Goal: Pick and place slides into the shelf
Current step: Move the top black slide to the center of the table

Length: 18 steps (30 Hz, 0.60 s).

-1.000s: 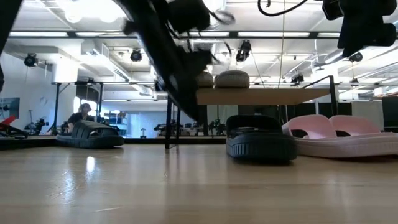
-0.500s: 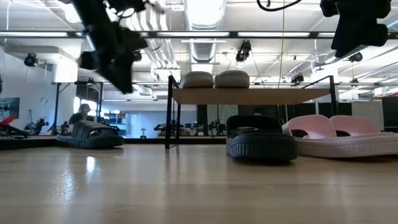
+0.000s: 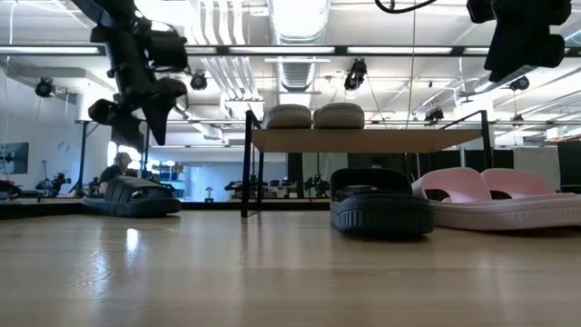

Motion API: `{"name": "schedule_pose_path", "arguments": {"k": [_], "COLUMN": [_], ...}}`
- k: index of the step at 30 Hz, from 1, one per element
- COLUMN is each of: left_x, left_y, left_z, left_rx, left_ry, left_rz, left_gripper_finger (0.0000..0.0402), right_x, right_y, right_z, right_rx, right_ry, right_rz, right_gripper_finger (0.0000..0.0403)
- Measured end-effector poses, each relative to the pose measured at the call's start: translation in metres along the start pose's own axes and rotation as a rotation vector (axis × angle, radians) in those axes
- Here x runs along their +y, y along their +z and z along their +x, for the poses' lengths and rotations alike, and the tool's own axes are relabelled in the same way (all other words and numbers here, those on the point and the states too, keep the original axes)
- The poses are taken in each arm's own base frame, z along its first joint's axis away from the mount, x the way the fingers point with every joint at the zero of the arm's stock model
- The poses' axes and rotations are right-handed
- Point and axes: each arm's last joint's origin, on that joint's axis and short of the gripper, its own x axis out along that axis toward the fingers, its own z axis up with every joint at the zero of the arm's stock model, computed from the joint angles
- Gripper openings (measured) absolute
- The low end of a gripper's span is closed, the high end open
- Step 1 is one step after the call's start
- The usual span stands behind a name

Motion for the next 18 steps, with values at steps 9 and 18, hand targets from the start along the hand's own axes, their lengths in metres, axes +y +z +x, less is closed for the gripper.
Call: {"name": "schedule_pose_path", "arguments": {"k": [9,18], "left_x": [0.046,0.057], "left_y": [0.014,0.03], "left_z": [0.004,0.043], "left_rx": [0.087,0.25], "left_ry": [0.009,-0.032], "left_rz": [-0.024,0.054], "left_gripper_finger": [0.024,0.024], "right_x": [0.0,0.0], "right_y": [0.003,0.003], "right_z": [0.0,0.0], "right_rx": [-0.085,-0.097], "right_ry": [-0.03,-0.035], "right_rz": [0.081,0.11], "right_gripper_finger": [0.0112,0.0112]}}
